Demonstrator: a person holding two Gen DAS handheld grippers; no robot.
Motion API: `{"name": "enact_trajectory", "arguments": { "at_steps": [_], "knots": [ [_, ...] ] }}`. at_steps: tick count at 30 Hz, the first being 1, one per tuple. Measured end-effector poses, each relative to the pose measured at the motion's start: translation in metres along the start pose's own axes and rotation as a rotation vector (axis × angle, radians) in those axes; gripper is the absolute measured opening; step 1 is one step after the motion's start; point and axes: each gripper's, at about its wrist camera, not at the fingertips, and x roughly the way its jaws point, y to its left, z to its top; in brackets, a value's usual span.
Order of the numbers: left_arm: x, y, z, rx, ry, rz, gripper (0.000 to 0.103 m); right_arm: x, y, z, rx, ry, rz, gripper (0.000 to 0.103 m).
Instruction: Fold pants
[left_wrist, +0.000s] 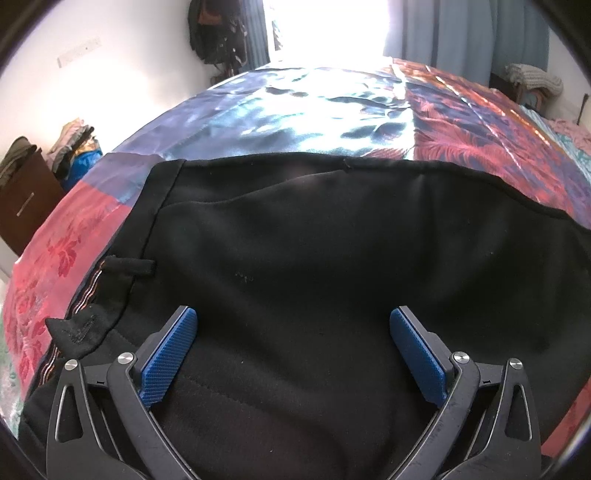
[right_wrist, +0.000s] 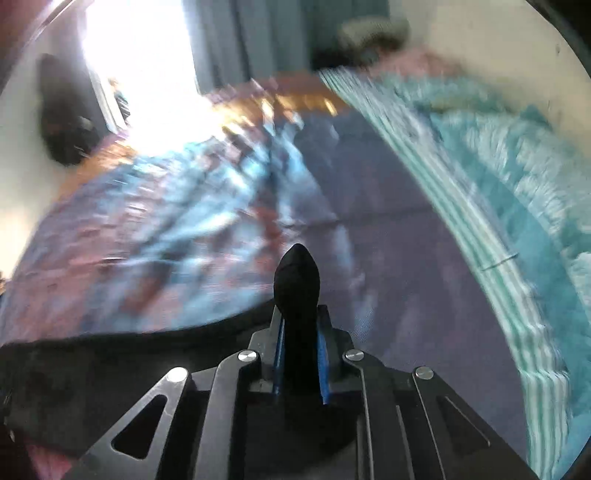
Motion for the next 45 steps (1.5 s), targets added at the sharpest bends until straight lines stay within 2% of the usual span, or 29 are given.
{"name": "enact_trajectory", "arguments": {
  "at_steps": [2, 4, 6, 9, 11, 12, 13, 14, 15, 16, 18, 20, 22, 23, 24, 26, 28, 31, 34, 36, 39, 40, 42, 43, 44, 45],
  "knots": [
    [-0.001, -0.001, 0.000, 0.004, 0.001, 0.009, 0.102, -0.050, 0.010, -0.019, -0.027, -0.076, 0.037, 0.014],
    [-0.001, -0.003, 0.001, 0.012, 0.002, 0.023, 0.102, -0.108, 0.022, -0.053, -0.063, -0.145, 0.057, 0.012],
    [-0.002, -0.005, 0.003, 0.016, 0.008, 0.040, 0.102, -0.166, 0.031, -0.105, -0.074, -0.176, 0.067, 0.011],
    [-0.003, -0.007, 0.006, 0.016, 0.023, 0.056, 0.103, -0.215, 0.032, -0.174, -0.047, -0.132, 0.059, 0.011],
    [-0.003, -0.007, 0.008, 0.009, 0.040, 0.059, 0.103, -0.234, 0.033, -0.219, -0.047, -0.062, -0.002, 0.011],
    [-0.002, -0.006, 0.010, 0.002, 0.059, 0.057, 0.103, -0.238, 0.035, -0.240, -0.054, 0.002, -0.054, 0.012],
    [-0.002, -0.005, 0.012, -0.003, 0.073, 0.056, 0.103, -0.240, 0.034, -0.255, -0.051, 0.068, -0.096, 0.017],
    [-0.002, -0.004, 0.013, -0.006, 0.094, 0.054, 0.103, -0.240, 0.032, -0.267, -0.029, 0.132, -0.123, 0.038],
    [-0.004, -0.004, 0.015, -0.001, 0.129, 0.052, 0.103, -0.245, 0.026, -0.278, 0.011, 0.179, -0.150, 0.053],
    [-0.007, -0.003, 0.016, 0.004, 0.150, 0.052, 0.103, -0.255, 0.021, -0.286, 0.056, 0.182, -0.168, 0.074],
    [-0.021, 0.000, 0.014, 0.001, 0.177, 0.056, 0.102, -0.280, 0.012, -0.294, 0.111, 0.116, -0.203, 0.078],
    [-0.037, 0.004, 0.007, -0.014, 0.169, 0.010, 0.103, -0.303, 0.012, -0.299, 0.148, 0.068, -0.206, 0.078],
    [-0.057, 0.006, -0.007, -0.008, 0.152, -0.047, 0.103, -0.320, 0.023, -0.309, 0.213, 0.010, -0.088, 0.078],
    [-0.066, 0.006, -0.014, 0.004, 0.141, -0.060, 0.102, -0.322, 0.035, -0.316, 0.249, -0.009, 0.025, 0.078],
    [-0.078, 0.007, -0.025, 0.018, 0.128, -0.074, 0.102, -0.320, 0.042, -0.321, 0.268, -0.008, 0.099, 0.078],
    [-0.093, 0.008, -0.041, 0.042, 0.135, -0.102, 0.103, -0.296, 0.060, -0.334, 0.340, 0.049, 0.260, 0.079],
    [-0.106, 0.011, -0.054, 0.058, 0.137, -0.120, 0.103, -0.272, 0.062, -0.347, 0.445, 0.073, 0.336, 0.079],
    [-0.122, 0.014, -0.071, 0.084, 0.129, -0.137, 0.103, -0.242, 0.053, -0.356, 0.570, 0.065, 0.341, 0.079],
    [-0.130, 0.016, -0.082, 0.114, 0.121, -0.136, 0.103, -0.225, 0.032, -0.355, 0.707, 0.022, 0.271, 0.079],
    [-0.131, 0.012, -0.086, 0.140, 0.120, -0.125, 0.103, -0.220, 0.020, -0.357, 0.787, -0.019, 0.255, 0.078],
    [-0.129, 0.000, -0.091, 0.192, 0.118, -0.092, 0.103, -0.210, 0.002, -0.354, 0.904, -0.022, 0.253, 0.076],
    [-0.129, -0.004, -0.092, 0.209, 0.116, -0.082, 0.103, -0.209, -0.001, -0.351, 0.912, -0.024, 0.243, 0.071],
    [-0.126, -0.014, -0.093, 0.250, 0.119, -0.061, 0.103, -0.209, -0.002, -0.347, 0.883, -0.008, 0.174, 0.048],
    [-0.126, -0.019, -0.092, 0.262, 0.120, -0.058, 0.103, -0.211, 0.000, -0.347, 0.866, 0.005, 0.142, 0.024],
    [-0.126, -0.023, -0.090, 0.272, 0.121, -0.055, 0.103, -0.209, 0.000, -0.346, 0.858, 0.012, 0.122, 0.013],
    [-0.125, -0.030, -0.084, 0.283, 0.120, -0.055, 0.103, -0.209, -0.002, -0.348, 0.859, 0.011, 0.124, 0.013]
  ]
}}
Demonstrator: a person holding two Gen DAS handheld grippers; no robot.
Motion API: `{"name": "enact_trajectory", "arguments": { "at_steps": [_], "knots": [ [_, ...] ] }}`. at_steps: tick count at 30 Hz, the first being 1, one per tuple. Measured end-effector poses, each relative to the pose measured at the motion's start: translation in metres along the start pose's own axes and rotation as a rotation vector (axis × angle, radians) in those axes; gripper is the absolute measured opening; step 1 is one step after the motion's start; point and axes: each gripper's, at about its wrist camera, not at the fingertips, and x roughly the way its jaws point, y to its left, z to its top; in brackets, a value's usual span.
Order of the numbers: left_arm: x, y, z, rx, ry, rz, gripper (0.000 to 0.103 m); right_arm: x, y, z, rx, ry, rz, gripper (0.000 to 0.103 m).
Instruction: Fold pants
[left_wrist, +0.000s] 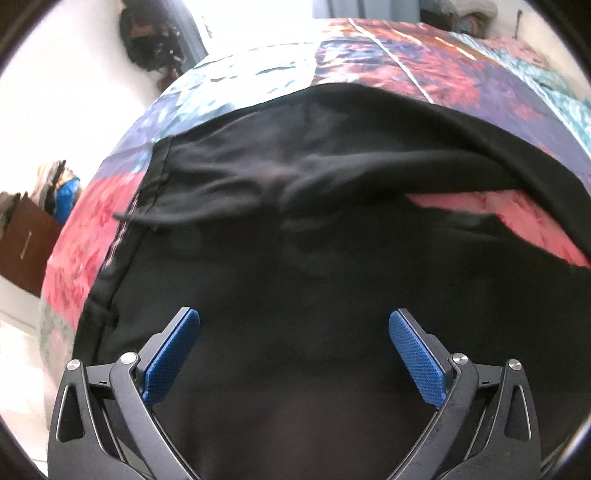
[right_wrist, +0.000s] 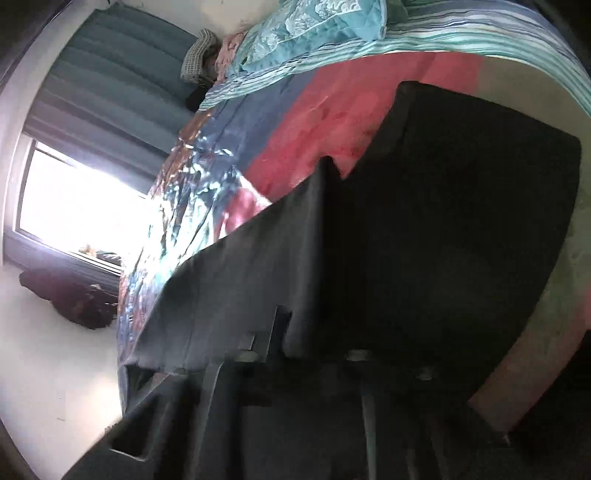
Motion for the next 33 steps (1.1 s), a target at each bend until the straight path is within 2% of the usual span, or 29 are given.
{"name": "enact_trajectory", "arguments": {
  "at_steps": [3, 5, 7, 11, 13, 18, 24, 25, 26, 27, 28, 29, 30, 33],
  "knots": [
    [0.000, -0.002, 0.024, -0.024, -0.008, -0.037, 0.103, -0.011, 0.004, 0.001, -0.046, -0.009, 0.021, 0.012],
    [0.004, 0.000, 0.048, -0.076, 0.004, -0.107, 0.103, -0.024, 0.018, 0.005, -0.097, -0.026, 0.043, 0.011],
    [0.014, 0.006, 0.079, -0.150, 0.035, -0.200, 0.103, -0.035, 0.033, 0.009, -0.151, -0.045, 0.059, 0.011],
    [0.050, 0.027, 0.143, -0.349, 0.094, -0.318, 0.103, -0.057, 0.060, 0.019, -0.242, -0.077, 0.094, 0.011],
    [0.072, 0.032, 0.165, -0.434, 0.144, -0.360, 0.102, -0.065, 0.070, 0.022, -0.269, -0.083, 0.114, 0.011],
    [0.113, 0.024, 0.196, -0.513, 0.225, -0.379, 0.102, -0.092, 0.095, 0.023, -0.363, -0.108, 0.178, 0.011],
    [0.137, 0.017, 0.210, -0.584, 0.258, -0.395, 0.099, -0.117, 0.110, 0.018, -0.450, -0.137, 0.229, 0.011],
    [0.139, 0.016, 0.213, -0.584, 0.255, -0.386, 0.091, -0.122, 0.111, 0.018, -0.456, -0.136, 0.238, 0.011],
    [0.140, 0.016, 0.214, -0.582, 0.253, -0.371, 0.072, -0.124, 0.111, 0.018, -0.461, -0.136, 0.245, 0.011],
    [0.140, 0.016, 0.215, -0.582, 0.251, -0.359, 0.062, -0.129, 0.112, 0.018, -0.467, -0.136, 0.254, 0.011],
    [0.139, 0.020, 0.214, -0.589, 0.244, -0.361, 0.038, -0.132, 0.112, 0.019, -0.471, -0.135, 0.259, 0.011],
    [0.137, 0.024, 0.213, -0.604, 0.232, -0.374, 0.010, -0.134, 0.111, 0.021, -0.474, -0.131, 0.260, 0.011],
    [0.131, 0.031, 0.209, -0.634, 0.218, -0.419, 0.008, -0.134, 0.109, 0.022, -0.477, -0.125, 0.247, 0.011],
    [0.093, 0.049, 0.194, -0.649, 0.134, -0.475, 0.007, -0.129, 0.100, 0.029, -0.479, -0.117, 0.198, 0.011]
  ]
}}
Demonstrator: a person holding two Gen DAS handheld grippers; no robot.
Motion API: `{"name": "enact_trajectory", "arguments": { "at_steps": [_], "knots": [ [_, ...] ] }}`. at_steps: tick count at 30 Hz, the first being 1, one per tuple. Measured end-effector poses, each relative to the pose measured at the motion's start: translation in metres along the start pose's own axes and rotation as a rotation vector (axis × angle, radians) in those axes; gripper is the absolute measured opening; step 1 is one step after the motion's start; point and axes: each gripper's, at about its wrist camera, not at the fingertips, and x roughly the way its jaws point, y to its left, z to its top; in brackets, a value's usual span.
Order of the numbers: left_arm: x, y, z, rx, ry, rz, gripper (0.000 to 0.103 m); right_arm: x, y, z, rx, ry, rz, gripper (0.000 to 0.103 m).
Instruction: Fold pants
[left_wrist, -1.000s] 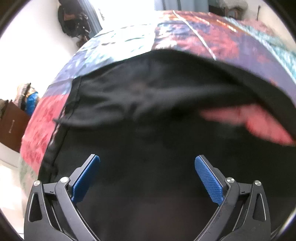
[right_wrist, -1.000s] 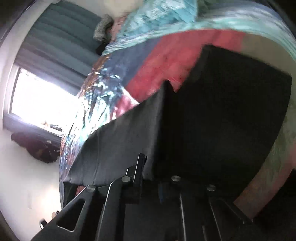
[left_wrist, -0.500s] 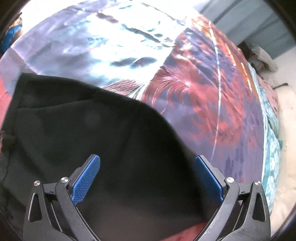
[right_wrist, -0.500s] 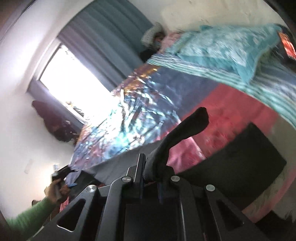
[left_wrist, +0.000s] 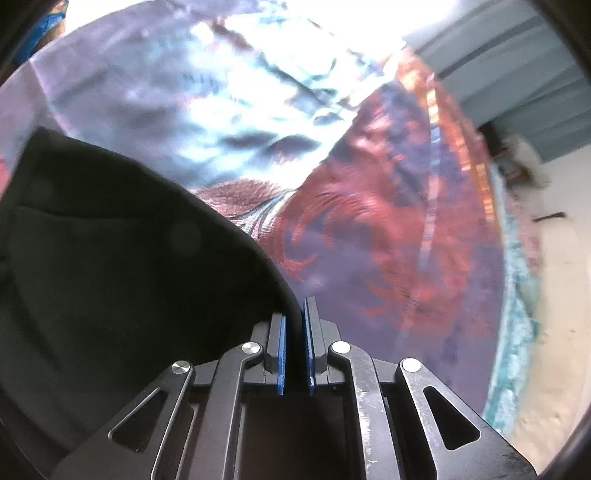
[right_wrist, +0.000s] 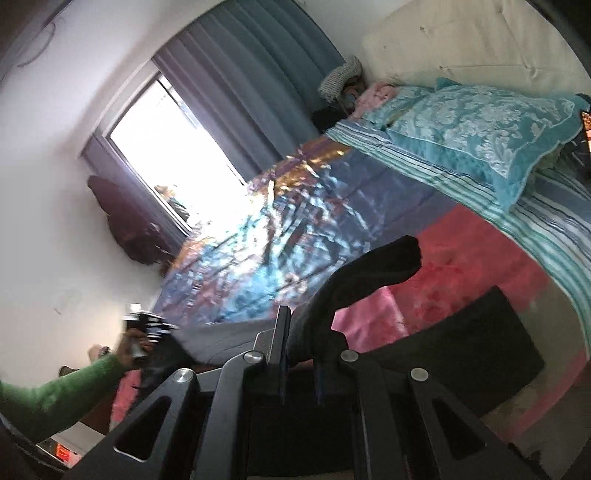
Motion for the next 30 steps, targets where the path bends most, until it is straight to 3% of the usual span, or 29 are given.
{"name": "enact_trajectory", "arguments": {
  "at_steps": [4, 9, 12, 17, 23, 30],
  "knots": [
    [-0.085, 0.012, -0.041, 0.076, -0.077, -0.086, 0.007, 0.008, -0.017, 0.012, 0.007, 0.002, -0.023, 0.011],
    [-0.170, 0.045, -0.136, 0.135, -0.095, -0.115, 0.007, 0.005, -0.039, 0.040, 0.004, 0.009, -0.056, 0.010],
    [-0.180, 0.069, -0.193, 0.138, -0.073, -0.067, 0.007, 0.010, -0.070, 0.046, 0.045, 0.063, -0.128, 0.010],
    [-0.161, 0.093, -0.249, 0.166, -0.003, 0.015, 0.007, 0.033, -0.128, 0.027, 0.147, 0.215, -0.254, 0.010],
    [-0.158, 0.108, -0.267, 0.132, 0.007, 0.040, 0.007, 0.038, -0.149, 0.006, 0.142, 0.304, -0.357, 0.010],
    [-0.169, 0.102, -0.288, 0.197, -0.052, 0.092, 0.006, 0.039, -0.154, 0.002, 0.082, 0.351, -0.413, 0.010]
  ]
}}
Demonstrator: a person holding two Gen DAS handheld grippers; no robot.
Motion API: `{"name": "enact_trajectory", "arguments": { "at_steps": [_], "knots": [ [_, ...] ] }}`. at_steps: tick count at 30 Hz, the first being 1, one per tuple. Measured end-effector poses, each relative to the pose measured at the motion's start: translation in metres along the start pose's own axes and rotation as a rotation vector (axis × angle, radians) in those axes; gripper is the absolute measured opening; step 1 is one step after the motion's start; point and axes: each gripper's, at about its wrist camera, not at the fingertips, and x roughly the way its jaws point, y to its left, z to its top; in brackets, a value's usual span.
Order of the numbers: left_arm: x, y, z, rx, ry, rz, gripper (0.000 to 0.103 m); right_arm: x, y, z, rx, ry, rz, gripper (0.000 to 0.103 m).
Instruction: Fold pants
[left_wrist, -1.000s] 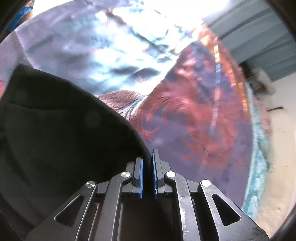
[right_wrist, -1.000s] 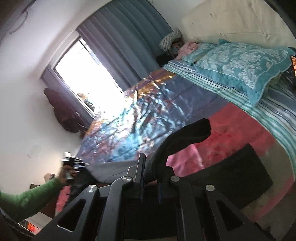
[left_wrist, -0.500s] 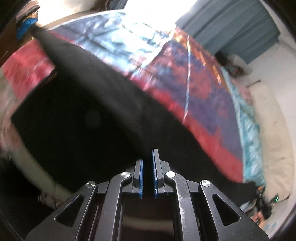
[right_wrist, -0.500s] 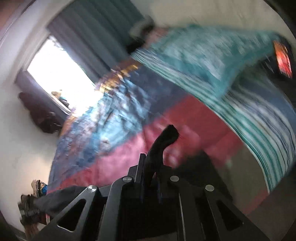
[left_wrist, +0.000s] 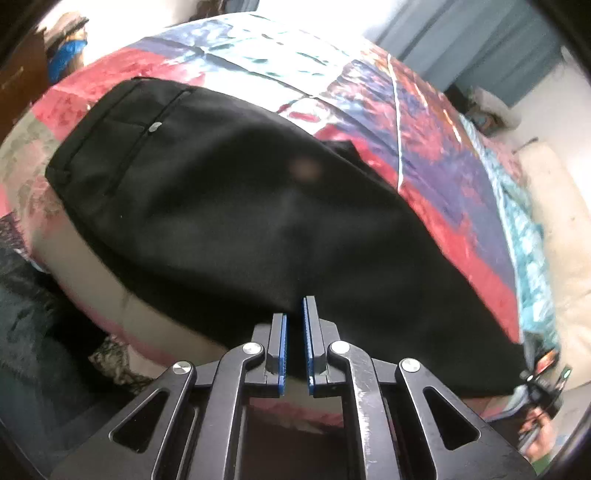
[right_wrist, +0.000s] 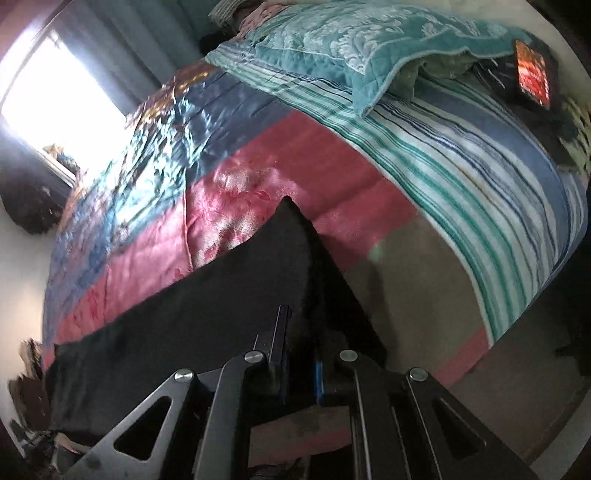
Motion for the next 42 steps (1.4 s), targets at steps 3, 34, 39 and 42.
{"name": "enact_trajectory", "arguments": {
  "at_steps": [3, 34, 39, 42],
  "knots": [
    [0.005, 0.008, -0.009, 0.004, 0.011, 0.029, 0.006, 0.008, 0.000, -0.002, -0.012, 0.041, -0.026, 0.010],
    [-0.044, 0.015, -0.031, 0.104, -0.006, 0.209, 0.056, -0.040, 0.027, -0.041, -0.161, -0.086, -0.227, 0.083],
    [-0.036, -0.019, 0.010, 0.244, -0.146, 0.179, 0.075, -0.061, 0.072, -0.061, -0.208, -0.219, -0.211, 0.083],
    [0.010, -0.034, 0.036, 0.349, -0.154, 0.234, 0.075, -0.048, 0.114, -0.069, -0.272, -0.210, -0.131, 0.083]
  ]
}}
